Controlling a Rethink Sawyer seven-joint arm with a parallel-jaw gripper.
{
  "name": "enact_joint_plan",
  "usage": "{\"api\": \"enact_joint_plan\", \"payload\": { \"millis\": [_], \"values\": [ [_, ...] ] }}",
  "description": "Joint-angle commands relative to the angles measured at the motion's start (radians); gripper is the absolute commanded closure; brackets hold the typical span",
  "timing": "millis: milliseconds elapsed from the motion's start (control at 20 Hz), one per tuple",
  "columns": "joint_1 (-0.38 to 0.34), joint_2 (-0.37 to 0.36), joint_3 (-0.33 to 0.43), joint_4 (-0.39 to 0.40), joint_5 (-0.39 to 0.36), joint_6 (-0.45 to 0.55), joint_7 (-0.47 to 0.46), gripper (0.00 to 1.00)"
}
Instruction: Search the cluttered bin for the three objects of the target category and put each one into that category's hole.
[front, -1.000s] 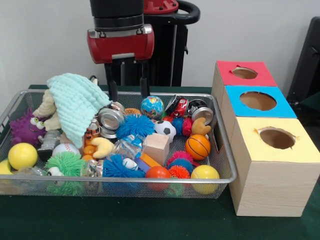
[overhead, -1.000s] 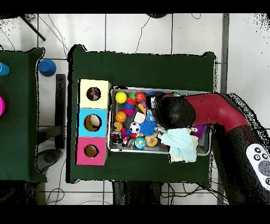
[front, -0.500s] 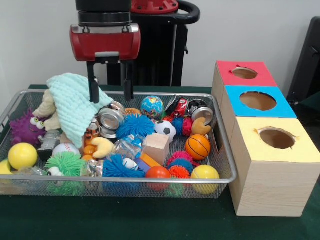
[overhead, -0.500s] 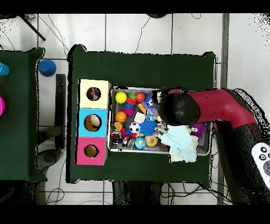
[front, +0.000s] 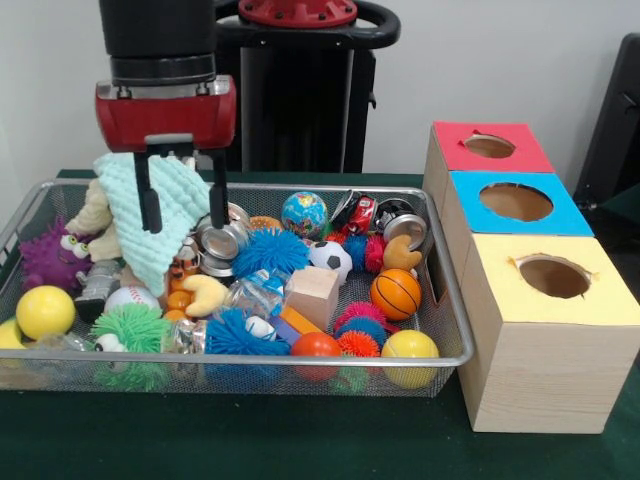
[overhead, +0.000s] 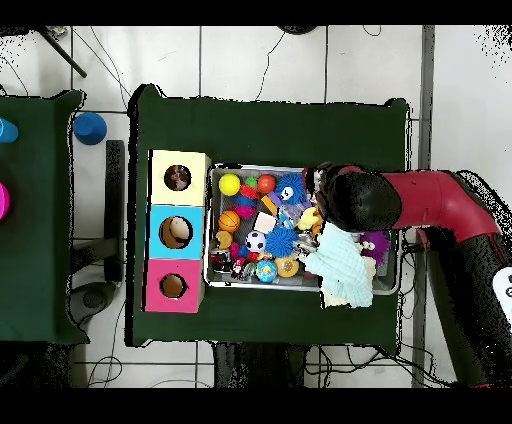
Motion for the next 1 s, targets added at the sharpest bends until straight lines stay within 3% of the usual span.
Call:
{"api": "enact_joint_plan", "payload": {
  "millis": [50, 500, 1000],
  "values": [
    [-0.023, 0.131, 0.022, -0.052, -0.029, 0.133, -0.322, 0.00],
    [-0.004, 0.152, -0.013, -0.037, -0.061, 0.109, -0.254, 0.00],
    [-0.001, 0.231, -0.052, -0.035, -0.091, 0.081, -0.221, 0.00]
  ]
}}
